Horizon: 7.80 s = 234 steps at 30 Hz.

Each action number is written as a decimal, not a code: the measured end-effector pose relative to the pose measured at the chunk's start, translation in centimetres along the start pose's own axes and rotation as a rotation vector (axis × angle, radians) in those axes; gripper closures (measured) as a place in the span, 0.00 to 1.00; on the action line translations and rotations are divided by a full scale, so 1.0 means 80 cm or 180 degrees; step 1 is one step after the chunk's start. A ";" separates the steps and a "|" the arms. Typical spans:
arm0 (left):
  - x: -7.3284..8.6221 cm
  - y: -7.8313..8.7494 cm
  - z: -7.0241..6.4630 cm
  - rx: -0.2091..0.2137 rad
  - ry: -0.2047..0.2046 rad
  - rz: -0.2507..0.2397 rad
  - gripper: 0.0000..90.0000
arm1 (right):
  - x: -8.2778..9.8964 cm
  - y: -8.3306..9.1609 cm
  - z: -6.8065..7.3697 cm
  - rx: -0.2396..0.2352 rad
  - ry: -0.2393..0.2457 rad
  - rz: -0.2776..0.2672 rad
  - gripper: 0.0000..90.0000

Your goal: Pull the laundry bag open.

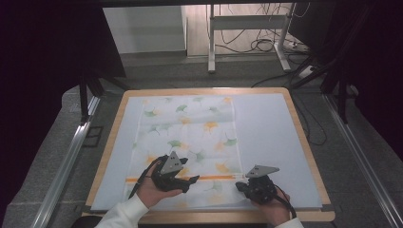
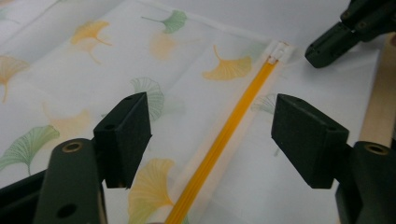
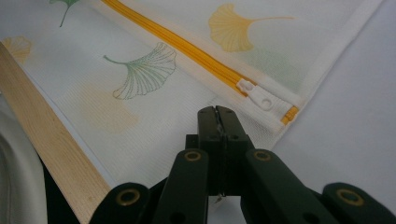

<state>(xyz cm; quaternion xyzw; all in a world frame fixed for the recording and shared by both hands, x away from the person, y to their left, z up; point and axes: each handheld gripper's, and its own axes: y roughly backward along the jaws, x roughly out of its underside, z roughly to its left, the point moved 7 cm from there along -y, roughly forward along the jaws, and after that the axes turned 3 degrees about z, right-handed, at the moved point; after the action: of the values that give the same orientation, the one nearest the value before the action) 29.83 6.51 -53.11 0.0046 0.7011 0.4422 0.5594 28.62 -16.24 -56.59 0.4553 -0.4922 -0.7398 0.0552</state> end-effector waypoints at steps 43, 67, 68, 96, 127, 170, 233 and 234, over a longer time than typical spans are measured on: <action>-0.040 -0.085 -0.026 0.0287 -0.0025 0.0119 0.38 | 0.002 -0.005 -0.001 -0.0039 -0.0017 0.0074 0.98; -0.059 -0.122 -0.052 0.0513 -0.0069 0.0204 0.40 | 0.006 -0.004 0.000 -0.0032 0.0002 0.0128 0.98; -0.059 -0.122 -0.051 0.0510 -0.0117 0.0239 0.40 | 0.006 -0.004 0.001 -0.0031 -0.0002 0.0127 0.98; -0.062 -0.163 -0.071 0.0709 -0.0173 0.0352 0.51 | 0.010 -0.003 0.003 -0.0047 -0.0009 0.0164 0.98; -0.067 -0.169 -0.078 0.0707 -0.0285 0.0540 0.93 | 0.008 -0.005 0.001 -0.0048 0.0047 0.0189 0.98; -0.058 -0.160 -0.072 0.0728 -0.0317 0.0601 0.95 | 0.002 -0.008 -0.029 -0.0140 -0.0518 0.0115 0.99; -0.044 -0.146 -0.063 0.0714 -0.0333 0.0665 1.00 | -0.019 -0.023 -0.044 -0.0185 -0.0755 0.0085 0.99; -0.044 -0.146 -0.064 0.0711 -0.0333 0.0671 1.00 | -0.019 -0.023 -0.045 -0.0203 -0.0752 0.0084 0.99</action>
<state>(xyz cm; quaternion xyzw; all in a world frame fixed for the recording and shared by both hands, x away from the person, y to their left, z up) 32.83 -5.48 -57.76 0.1632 0.7115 0.4169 0.5416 32.80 -16.92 -57.44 0.3565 -0.4774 -0.8028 0.0211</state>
